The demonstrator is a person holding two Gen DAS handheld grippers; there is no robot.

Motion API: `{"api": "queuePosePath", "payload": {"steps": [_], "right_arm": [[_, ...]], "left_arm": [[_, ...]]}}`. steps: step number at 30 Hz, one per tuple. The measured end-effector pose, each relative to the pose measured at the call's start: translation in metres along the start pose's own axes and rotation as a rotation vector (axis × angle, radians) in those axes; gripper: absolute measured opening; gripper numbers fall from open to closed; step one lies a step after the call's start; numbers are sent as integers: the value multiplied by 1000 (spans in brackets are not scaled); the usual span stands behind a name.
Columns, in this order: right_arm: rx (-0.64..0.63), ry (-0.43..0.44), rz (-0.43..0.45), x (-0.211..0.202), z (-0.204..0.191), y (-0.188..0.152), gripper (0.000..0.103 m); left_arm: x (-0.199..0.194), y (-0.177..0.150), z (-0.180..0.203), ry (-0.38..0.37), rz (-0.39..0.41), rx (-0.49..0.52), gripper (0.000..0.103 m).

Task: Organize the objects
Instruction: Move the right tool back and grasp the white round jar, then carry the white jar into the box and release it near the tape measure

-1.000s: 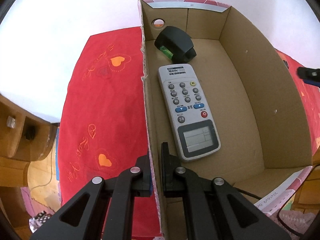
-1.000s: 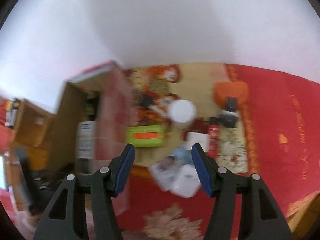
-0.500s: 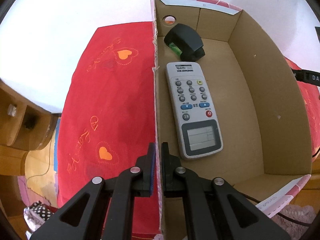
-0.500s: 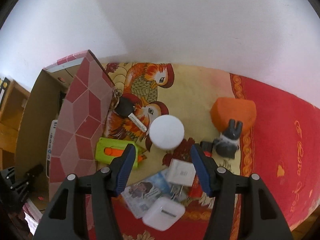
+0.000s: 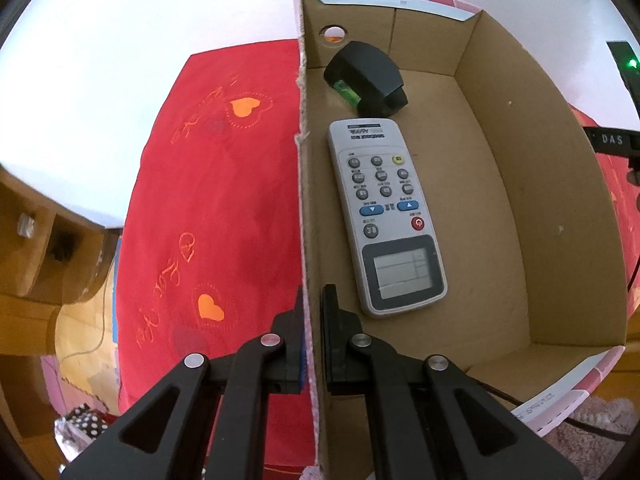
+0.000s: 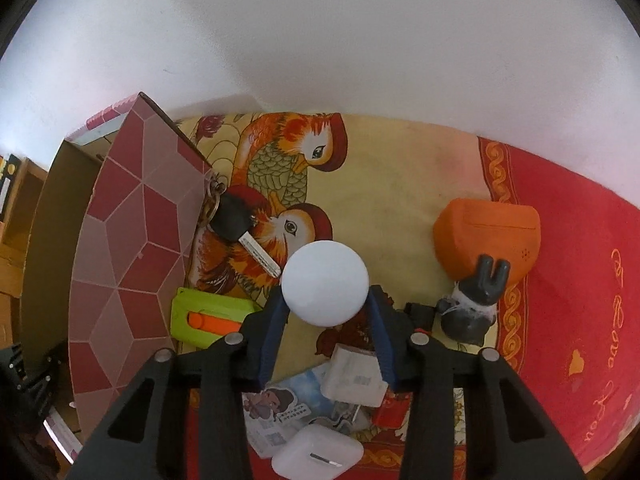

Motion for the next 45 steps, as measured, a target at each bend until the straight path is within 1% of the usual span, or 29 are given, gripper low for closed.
{"api": "queuePosePath", "payload": {"steps": [6, 14, 17, 22, 23, 27, 29, 31, 33, 35, 36, 38, 42, 45], "right_arm": [[5, -42, -31, 3, -3, 2, 40], [44, -63, -23, 0, -1, 4, 40], [41, -59, 7, -12, -2, 7, 40], [-2, -48, 79, -46, -15, 17, 40], [155, -93, 80, -52, -16, 19, 40], [104, -59, 130, -78, -35, 41, 40], [86, -37, 157, -96, -57, 56, 40], [62, -11, 185, -109, -72, 67, 40], [34, 24, 192, -115, -83, 75, 40], [-9, 35, 182, -114, -99, 83, 40], [-27, 29, 178, -112, -103, 84, 40], [-76, 9, 153, -99, -123, 89, 40], [-157, -49, 23, -59, -152, 97, 40], [-201, -102, -50, -27, -165, 100, 40]], "left_arm": [[0, 2, 1, -14, 2, 30, 5], [0, 2, 1, -23, 5, 38, 5], [0, 2, 0, -23, 7, 41, 5], [-1, 2, 1, -21, 7, 43, 5], [-1, 2, 1, -22, 7, 42, 5], [-2, 2, 1, -23, 6, 44, 5], [-2, 2, 1, -23, 6, 44, 5], [-1, 2, 1, -22, 6, 44, 5], [-2, 2, 1, -23, 6, 44, 5], [-2, 2, 1, -22, 7, 44, 5], [0, 3, 0, -22, 7, 44, 5], [0, 3, 0, -21, 8, 45, 5], [1, 4, -1, -22, 9, 46, 5], [1, 4, -2, -24, 11, 45, 5]]}}
Point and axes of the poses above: each gripper's, at about its wrist camera, not at the fingertips, and x roughly the way its jaws point, z to its right, y to its top, the point moved 6 cm from there along x, roughly the way its jaws point, and after that the axes turned 8 degrees about -y, right-handed, at the moved point
